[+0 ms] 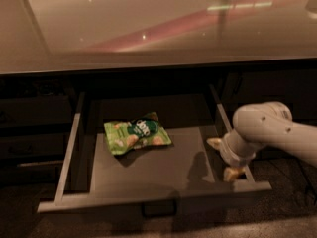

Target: Open top drawer

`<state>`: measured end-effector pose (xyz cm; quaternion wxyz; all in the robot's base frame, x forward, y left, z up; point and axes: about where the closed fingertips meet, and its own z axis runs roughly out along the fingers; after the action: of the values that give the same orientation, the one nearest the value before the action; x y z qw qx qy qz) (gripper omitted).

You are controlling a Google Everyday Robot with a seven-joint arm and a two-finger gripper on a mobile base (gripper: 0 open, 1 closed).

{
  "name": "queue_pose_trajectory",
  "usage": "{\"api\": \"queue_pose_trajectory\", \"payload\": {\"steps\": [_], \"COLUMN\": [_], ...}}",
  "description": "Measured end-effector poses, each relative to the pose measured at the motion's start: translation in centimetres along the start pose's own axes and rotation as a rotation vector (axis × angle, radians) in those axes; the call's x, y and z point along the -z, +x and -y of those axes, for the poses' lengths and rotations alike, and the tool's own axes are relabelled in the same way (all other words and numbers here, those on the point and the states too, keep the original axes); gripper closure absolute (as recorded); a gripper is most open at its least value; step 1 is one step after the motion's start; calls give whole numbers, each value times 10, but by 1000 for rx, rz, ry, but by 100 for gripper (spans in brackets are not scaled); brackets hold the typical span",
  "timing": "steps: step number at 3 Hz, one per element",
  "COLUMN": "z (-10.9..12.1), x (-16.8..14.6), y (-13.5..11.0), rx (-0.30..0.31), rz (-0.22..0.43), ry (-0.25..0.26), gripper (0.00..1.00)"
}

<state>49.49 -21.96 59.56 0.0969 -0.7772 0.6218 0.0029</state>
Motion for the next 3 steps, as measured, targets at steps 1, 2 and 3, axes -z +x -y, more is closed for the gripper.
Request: {"api": "queue_pose_trajectory", "payload": {"steps": [1, 2, 3], "z": [-26, -33, -33], "x": [-8, -8, -8], "y": [7, 6, 6], "rx": [-20, -33, -33], "rz": [-29, -38, -38], "ry": [-33, -35, -35], "gripper": [0, 0, 0]}}
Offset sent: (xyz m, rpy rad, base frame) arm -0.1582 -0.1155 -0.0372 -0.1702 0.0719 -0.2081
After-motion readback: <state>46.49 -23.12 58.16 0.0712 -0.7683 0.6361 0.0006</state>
